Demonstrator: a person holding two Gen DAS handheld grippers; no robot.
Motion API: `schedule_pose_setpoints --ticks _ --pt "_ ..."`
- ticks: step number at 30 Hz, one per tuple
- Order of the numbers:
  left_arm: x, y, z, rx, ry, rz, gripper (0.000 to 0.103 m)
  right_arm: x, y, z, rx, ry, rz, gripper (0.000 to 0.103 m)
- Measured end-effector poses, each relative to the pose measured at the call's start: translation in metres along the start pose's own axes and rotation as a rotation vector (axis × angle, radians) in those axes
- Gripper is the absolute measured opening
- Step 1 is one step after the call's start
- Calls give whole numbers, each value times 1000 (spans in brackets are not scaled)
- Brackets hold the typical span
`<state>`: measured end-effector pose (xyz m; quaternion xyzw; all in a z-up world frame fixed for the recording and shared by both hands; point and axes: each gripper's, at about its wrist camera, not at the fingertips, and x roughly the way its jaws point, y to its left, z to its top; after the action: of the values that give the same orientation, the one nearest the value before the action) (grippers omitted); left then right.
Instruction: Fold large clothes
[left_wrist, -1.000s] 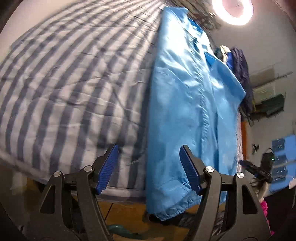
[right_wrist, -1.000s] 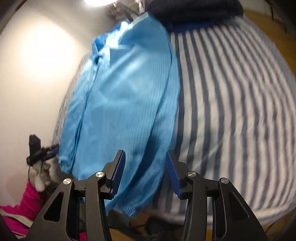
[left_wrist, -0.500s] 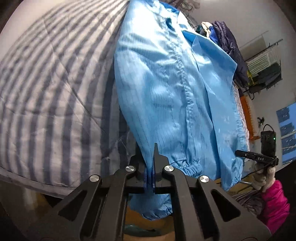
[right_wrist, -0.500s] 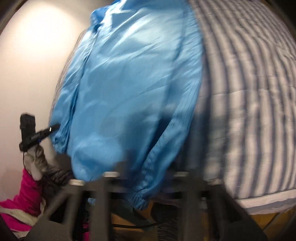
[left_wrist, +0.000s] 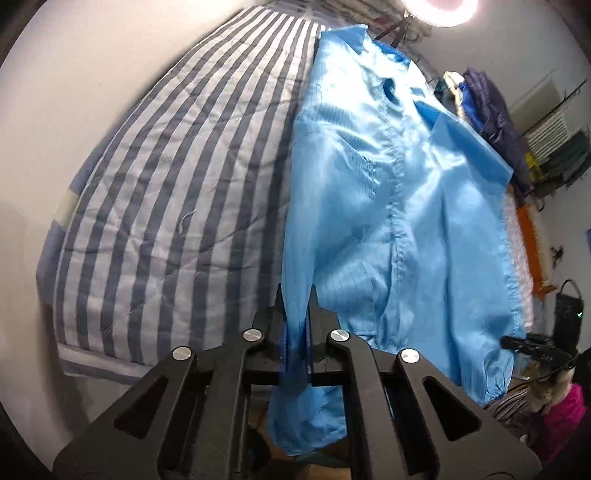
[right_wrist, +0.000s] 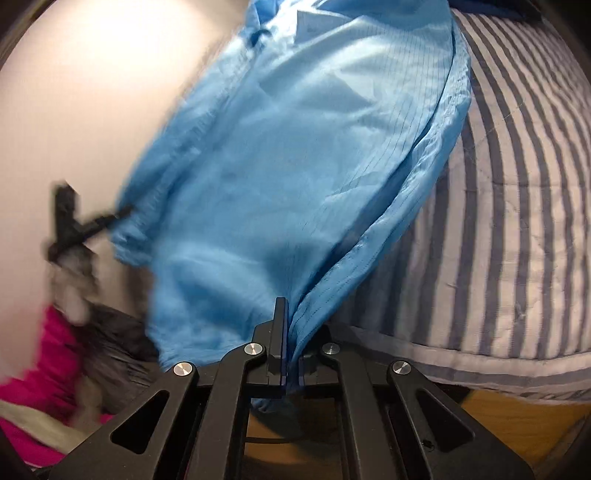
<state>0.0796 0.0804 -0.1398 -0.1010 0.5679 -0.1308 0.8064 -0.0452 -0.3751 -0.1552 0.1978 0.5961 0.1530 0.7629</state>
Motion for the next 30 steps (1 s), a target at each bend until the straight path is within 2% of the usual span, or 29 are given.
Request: schedule_pose_setpoints --ticks 3,4,5,6,8,11,15,19,20,22,25,28,30 --pt "-13 -9 -5 41 -55 66 18 -5 -8 2 4 23 18 9" --pt "-19 -13 -6 47 -80 92 32 -16 -11 4 -6 -1 23 11" --pt "-25 -12 -7 47 -98 106 47 -23 -13 6 -14 -11 18 22" --pt "-37 -14 -9 47 -143 122 49 -33 -14 9 -29 -30 9 36" --pt "-54 -19 -14 52 -193 131 49 -50 -15 18 -57 -91 -24 44" --pt "-68 -34 -24 79 -222 51 49 -77 -28 36 -44 -202 -33 44" --pt "-49 -97 -52 203 -131 -136 49 -84 -52 62 11 -269 6 44" --pt "-12 -168 -83 310 1 -307 49 -69 -61 85 40 -281 29 44" --pt "-2 -188 -92 347 32 -330 49 -64 -60 89 54 -279 40 44" --pt "16 -228 -111 447 69 -343 49 -52 -71 104 98 -265 74 44" --pt "33 -266 -137 585 101 -320 49 -50 -79 121 100 -260 28 44" --pt "50 -289 -156 691 117 -235 49 -53 -90 137 110 -288 18 44" --pt "58 -296 -160 745 94 -161 49 -59 -101 152 131 -322 36 48"
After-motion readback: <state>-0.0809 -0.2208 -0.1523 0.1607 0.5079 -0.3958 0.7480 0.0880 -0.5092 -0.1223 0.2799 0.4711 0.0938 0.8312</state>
